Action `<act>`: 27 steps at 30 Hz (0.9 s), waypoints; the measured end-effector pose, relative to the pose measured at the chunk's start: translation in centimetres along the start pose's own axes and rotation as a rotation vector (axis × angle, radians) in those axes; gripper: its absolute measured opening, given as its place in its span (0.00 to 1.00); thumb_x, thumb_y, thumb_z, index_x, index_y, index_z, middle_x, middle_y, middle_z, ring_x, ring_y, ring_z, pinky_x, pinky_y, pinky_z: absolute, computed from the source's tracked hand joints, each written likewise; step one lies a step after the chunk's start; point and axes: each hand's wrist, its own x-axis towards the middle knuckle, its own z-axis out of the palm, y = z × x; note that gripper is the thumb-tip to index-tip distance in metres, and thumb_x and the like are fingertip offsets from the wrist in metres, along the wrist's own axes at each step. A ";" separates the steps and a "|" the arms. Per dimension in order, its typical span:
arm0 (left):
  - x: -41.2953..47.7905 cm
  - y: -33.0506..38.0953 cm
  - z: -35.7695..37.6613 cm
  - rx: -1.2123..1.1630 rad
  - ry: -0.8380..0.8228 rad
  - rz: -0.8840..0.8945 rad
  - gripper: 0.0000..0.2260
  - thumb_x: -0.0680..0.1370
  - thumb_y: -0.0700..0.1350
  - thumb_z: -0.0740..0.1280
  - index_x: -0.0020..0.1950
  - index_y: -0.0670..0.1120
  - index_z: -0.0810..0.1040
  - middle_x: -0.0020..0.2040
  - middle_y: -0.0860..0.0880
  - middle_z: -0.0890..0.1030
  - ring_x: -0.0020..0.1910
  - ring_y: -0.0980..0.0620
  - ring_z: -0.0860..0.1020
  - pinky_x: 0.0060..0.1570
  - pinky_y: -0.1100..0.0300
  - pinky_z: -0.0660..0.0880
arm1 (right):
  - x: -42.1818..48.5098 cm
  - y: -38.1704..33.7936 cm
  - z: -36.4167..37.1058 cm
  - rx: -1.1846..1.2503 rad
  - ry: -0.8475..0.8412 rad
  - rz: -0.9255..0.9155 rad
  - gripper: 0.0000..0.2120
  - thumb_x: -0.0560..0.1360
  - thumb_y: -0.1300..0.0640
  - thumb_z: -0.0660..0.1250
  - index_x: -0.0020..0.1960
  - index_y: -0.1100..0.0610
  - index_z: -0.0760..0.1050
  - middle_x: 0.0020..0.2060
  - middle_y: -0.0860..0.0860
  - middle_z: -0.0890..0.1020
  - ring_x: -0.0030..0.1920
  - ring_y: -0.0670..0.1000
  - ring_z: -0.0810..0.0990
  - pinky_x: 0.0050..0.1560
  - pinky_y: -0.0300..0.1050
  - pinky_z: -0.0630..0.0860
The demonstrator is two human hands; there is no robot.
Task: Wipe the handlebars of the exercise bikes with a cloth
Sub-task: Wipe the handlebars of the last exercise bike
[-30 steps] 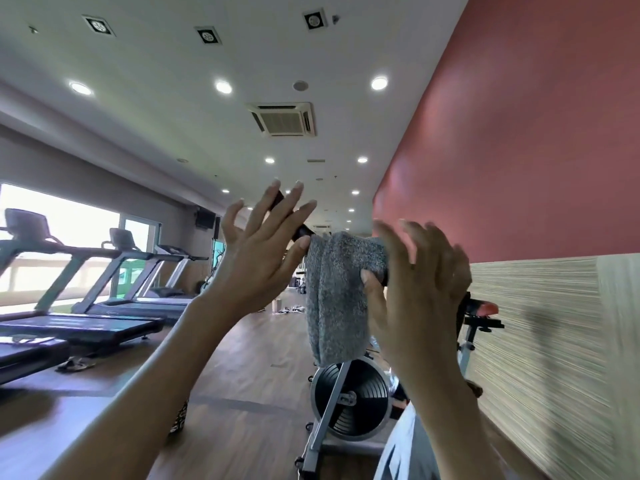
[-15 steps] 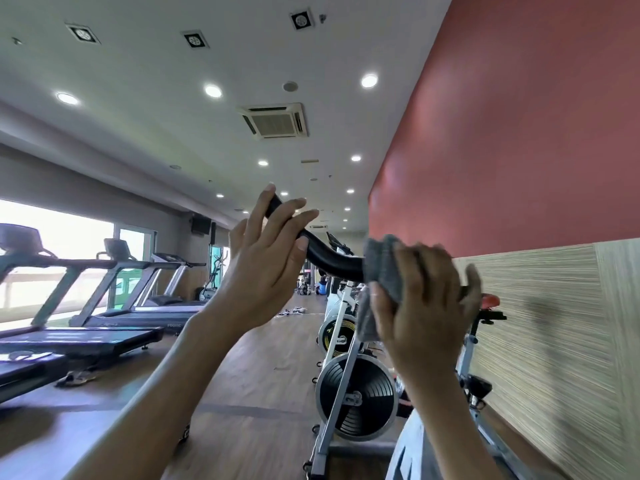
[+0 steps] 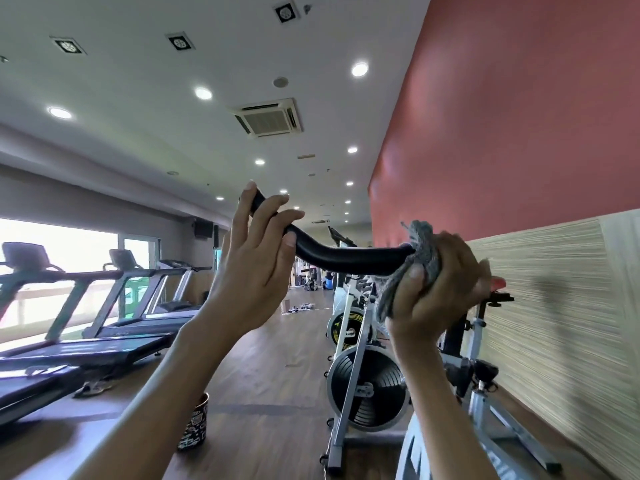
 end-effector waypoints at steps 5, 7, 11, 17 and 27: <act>-0.3 1.0 0.1 0.090 0.020 -0.058 0.20 0.83 0.50 0.46 0.67 0.45 0.70 0.73 0.47 0.65 0.79 0.47 0.48 0.76 0.56 0.47 | -0.9 -1.4 0.3 -0.032 -0.105 -0.312 0.16 0.80 0.45 0.55 0.61 0.52 0.72 0.61 0.53 0.73 0.64 0.57 0.71 0.68 0.58 0.61; -0.3 2.1 0.4 0.115 0.031 -0.124 0.20 0.82 0.49 0.46 0.66 0.44 0.70 0.74 0.45 0.65 0.79 0.46 0.47 0.76 0.48 0.50 | -0.5 -0.6 -0.4 0.030 -0.146 -0.196 0.15 0.79 0.45 0.55 0.60 0.51 0.72 0.60 0.53 0.76 0.65 0.56 0.71 0.69 0.60 0.60; -0.6 4.4 1.3 0.301 0.005 -0.134 0.20 0.81 0.47 0.47 0.60 0.41 0.74 0.69 0.40 0.71 0.77 0.36 0.52 0.75 0.39 0.50 | 0.7 -1.1 -1.2 0.259 -0.130 0.320 0.14 0.80 0.47 0.55 0.59 0.52 0.70 0.57 0.55 0.79 0.62 0.55 0.75 0.64 0.66 0.65; -0.5 8.1 2.5 0.414 -0.099 -0.073 0.20 0.82 0.49 0.45 0.55 0.42 0.75 0.58 0.42 0.78 0.73 0.41 0.65 0.75 0.42 0.50 | -0.7 2.2 -0.9 0.245 -0.216 -0.061 0.20 0.82 0.43 0.50 0.69 0.51 0.65 0.67 0.54 0.70 0.68 0.57 0.69 0.69 0.60 0.65; -0.1 9.1 4.0 0.309 -0.032 -0.125 0.21 0.82 0.50 0.43 0.50 0.44 0.73 0.50 0.50 0.71 0.60 0.41 0.70 0.70 0.39 0.56 | -1.3 3.4 -0.7 0.624 -0.248 0.247 0.21 0.83 0.44 0.49 0.70 0.52 0.65 0.70 0.56 0.70 0.72 0.58 0.66 0.72 0.61 0.62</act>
